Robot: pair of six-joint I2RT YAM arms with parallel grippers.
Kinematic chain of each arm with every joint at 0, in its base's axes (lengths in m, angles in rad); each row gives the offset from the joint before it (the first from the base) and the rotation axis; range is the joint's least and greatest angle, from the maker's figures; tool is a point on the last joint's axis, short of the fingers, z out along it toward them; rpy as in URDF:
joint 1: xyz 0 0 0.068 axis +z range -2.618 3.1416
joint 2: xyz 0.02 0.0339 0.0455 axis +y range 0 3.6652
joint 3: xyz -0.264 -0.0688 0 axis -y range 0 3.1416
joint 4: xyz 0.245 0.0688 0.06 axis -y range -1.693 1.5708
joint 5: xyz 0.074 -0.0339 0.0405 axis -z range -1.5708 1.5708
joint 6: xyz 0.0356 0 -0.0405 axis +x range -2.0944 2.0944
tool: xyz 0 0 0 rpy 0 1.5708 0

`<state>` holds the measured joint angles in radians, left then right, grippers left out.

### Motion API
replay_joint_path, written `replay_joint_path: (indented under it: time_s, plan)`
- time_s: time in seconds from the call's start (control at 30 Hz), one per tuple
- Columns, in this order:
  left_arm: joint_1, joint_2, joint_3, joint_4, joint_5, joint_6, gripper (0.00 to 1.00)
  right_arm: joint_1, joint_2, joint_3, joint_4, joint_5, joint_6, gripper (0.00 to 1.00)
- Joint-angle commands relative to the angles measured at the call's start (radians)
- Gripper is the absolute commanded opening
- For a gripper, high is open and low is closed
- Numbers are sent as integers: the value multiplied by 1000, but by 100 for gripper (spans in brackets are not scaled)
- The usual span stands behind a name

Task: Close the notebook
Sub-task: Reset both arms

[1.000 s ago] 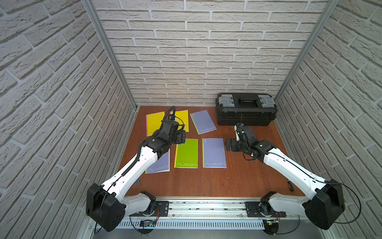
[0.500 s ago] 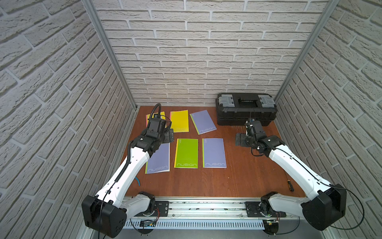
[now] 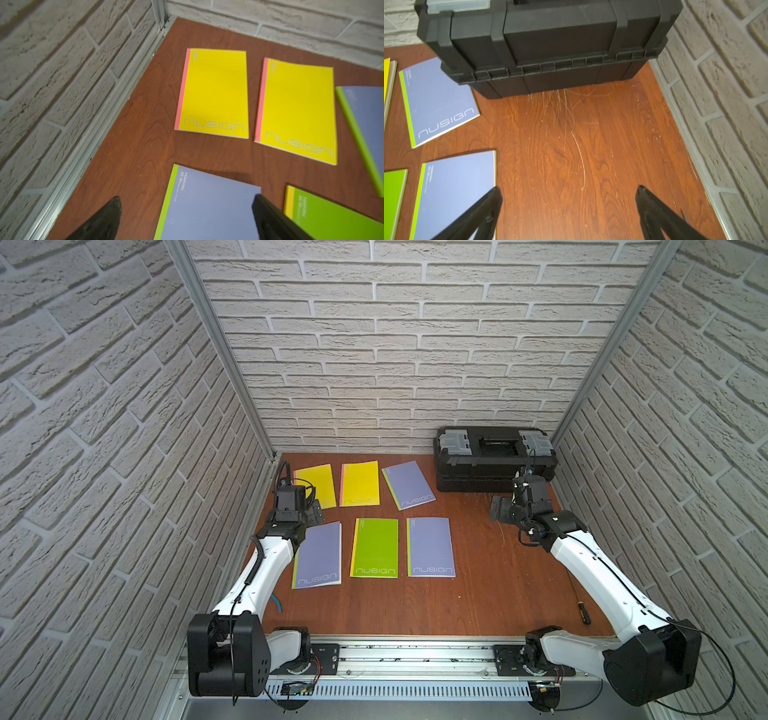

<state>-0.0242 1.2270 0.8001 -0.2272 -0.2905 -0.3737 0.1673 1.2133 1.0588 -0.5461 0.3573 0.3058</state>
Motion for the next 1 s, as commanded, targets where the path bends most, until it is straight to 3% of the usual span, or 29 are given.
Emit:
replay_joint_path:
  time_s: [0.0, 0.33, 0.47, 0.6, 0.73, 0.83, 0.97]
  plan:
    - [36, 21, -50, 248, -32, 61, 98, -16, -3, -26, 118, 41, -39, 100]
    - [116, 202, -177, 592, -16, 165, 98, -59, 2, -144, 282, 10, -63, 100]
    - [139, 243, -221, 716, 58, 153, 98, -84, -20, -295, 519, -24, -84, 100]
    - [155, 261, -291, 852, 193, 185, 98, -86, -35, -440, 778, -41, -209, 99]
    - [153, 248, -329, 905, 183, 183, 98, -101, -12, -496, 880, -27, -240, 100]
    - [147, 237, -411, 1043, 169, 186, 98, -110, 19, -541, 981, -50, -261, 100]
    - [145, 251, -478, 1188, 231, 209, 98, -123, 85, -596, 1128, -88, -272, 100]
